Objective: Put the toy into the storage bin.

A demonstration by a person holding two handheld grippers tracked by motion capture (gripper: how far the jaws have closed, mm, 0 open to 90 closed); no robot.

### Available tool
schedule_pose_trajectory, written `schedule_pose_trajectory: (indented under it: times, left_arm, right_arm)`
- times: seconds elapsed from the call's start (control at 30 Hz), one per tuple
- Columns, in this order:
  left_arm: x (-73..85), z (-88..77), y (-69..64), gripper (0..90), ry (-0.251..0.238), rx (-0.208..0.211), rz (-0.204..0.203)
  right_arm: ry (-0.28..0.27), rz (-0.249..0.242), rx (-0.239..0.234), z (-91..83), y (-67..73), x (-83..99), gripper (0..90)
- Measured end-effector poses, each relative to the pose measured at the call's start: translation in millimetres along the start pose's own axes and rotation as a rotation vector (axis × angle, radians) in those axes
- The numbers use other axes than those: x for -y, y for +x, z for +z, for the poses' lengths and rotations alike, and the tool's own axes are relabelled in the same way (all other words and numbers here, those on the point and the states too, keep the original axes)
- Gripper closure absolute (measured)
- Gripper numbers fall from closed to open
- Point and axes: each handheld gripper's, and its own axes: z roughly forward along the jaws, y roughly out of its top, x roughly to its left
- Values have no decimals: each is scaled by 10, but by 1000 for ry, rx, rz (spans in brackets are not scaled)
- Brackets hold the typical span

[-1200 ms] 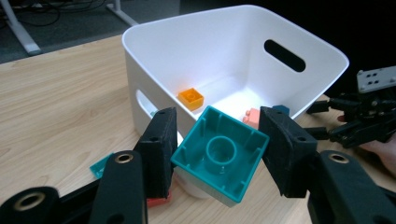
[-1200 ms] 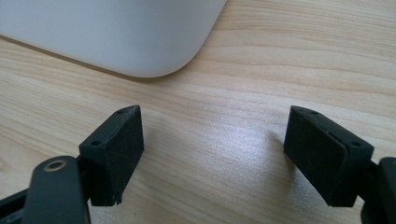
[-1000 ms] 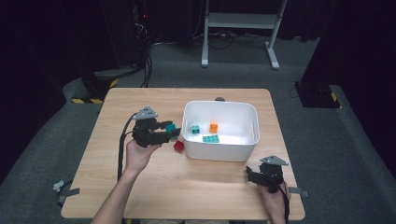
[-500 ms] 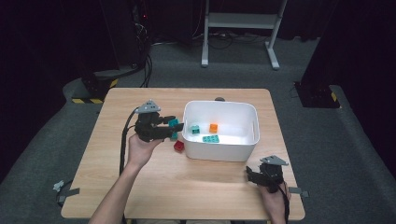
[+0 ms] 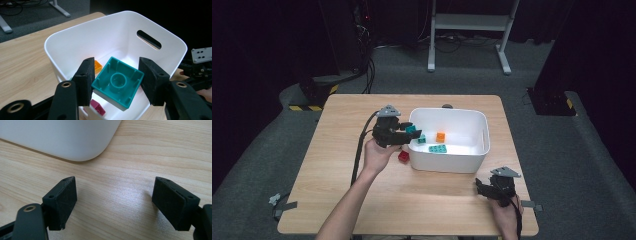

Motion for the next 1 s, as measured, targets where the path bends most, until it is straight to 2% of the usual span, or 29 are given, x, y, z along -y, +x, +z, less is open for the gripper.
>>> schedule_pose_trajectory:
  times: [0.1, 0.27, 0.43, 0.8, 0.87, 1.0]
  left_arm:
    - [-3, 76, -31, 484, 3, -13, 13]
    - [-10, 214, -44, 484, 12, -8, 1]
    - [-15, 306, -103, 483, 23, -20, 29]
    - [5, 479, -161, 480, 65, -24, 60]
    - [11, 514, -160, 472, 73, -12, 64]
    - [23, 554, -160, 368, 79, -17, 67]
  right_arm:
    - [0, -1, -1, 0, -1, 0, 201]
    - [0, -1, -1, 0, -1, 0, 201]
    - [0, -1, -1, 0, -1, 0, 201]
    - [0, -1, -1, -1, -1, 0, 201]
    - [0, -1, -1, -1, -1, 0, 201]
    - [0, -1, -1, -1, -1, 0, 201]
